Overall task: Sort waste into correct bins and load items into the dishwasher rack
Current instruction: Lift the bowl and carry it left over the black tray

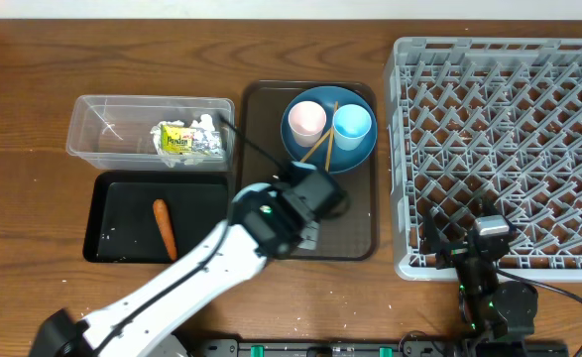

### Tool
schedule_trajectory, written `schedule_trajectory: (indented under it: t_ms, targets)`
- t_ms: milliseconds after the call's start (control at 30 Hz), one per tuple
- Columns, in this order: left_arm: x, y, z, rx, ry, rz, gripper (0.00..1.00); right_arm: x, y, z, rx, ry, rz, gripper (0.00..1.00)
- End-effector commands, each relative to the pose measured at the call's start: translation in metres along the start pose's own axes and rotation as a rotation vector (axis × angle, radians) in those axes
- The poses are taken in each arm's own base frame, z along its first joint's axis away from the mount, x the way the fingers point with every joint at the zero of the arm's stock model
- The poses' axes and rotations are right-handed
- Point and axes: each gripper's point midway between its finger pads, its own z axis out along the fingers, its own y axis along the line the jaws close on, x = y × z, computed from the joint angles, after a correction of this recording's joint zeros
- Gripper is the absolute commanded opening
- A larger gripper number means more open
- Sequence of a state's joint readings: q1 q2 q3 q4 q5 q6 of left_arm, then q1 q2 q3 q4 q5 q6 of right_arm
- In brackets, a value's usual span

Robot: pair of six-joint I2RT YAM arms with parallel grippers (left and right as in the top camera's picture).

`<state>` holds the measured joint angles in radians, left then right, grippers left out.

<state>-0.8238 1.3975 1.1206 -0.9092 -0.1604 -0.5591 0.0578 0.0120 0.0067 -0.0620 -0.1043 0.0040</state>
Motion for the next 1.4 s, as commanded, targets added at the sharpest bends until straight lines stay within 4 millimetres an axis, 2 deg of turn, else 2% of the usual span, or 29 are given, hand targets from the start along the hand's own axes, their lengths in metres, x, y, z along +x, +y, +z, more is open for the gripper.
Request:
schedule_trajectory:
  t_ms: [0,167,467,633,767,1000,1367]
  targets:
    - [-0.008,0.026,-0.009,-0.024,-0.02,-0.025,0.06,0.0,0.002,0.0,-0.01,-0.002,0.006,0.99]
    - [-0.019,0.058,-0.016,-0.006,-0.024,-0.118,0.06,0.0,0.002,0.0,-0.01,-0.002,0.006,0.99]
    - [-0.031,0.093,-0.016,0.183,0.029,-0.228,0.06,0.0,0.002,0.0,-0.01,-0.002,0.006,0.99]
    - [-0.04,0.107,-0.022,0.342,0.013,-0.269,0.06,0.0,0.002,0.0,-0.01,-0.002,0.006,0.99]
    - [-0.045,0.124,-0.027,0.406,-0.017,-0.315,0.06,0.0,0.002,0.0,-0.01,-0.002,0.006,0.99]
    - [-0.053,0.137,-0.046,0.578,-0.093,-0.355,0.06,0.0,0.002,0.0,-0.01,-0.002,0.006,0.99]
    - [-0.043,0.156,-0.06,0.684,-0.155,-0.365,0.06,0.0,0.002,0.0,-0.01,-0.002,0.006,0.99]
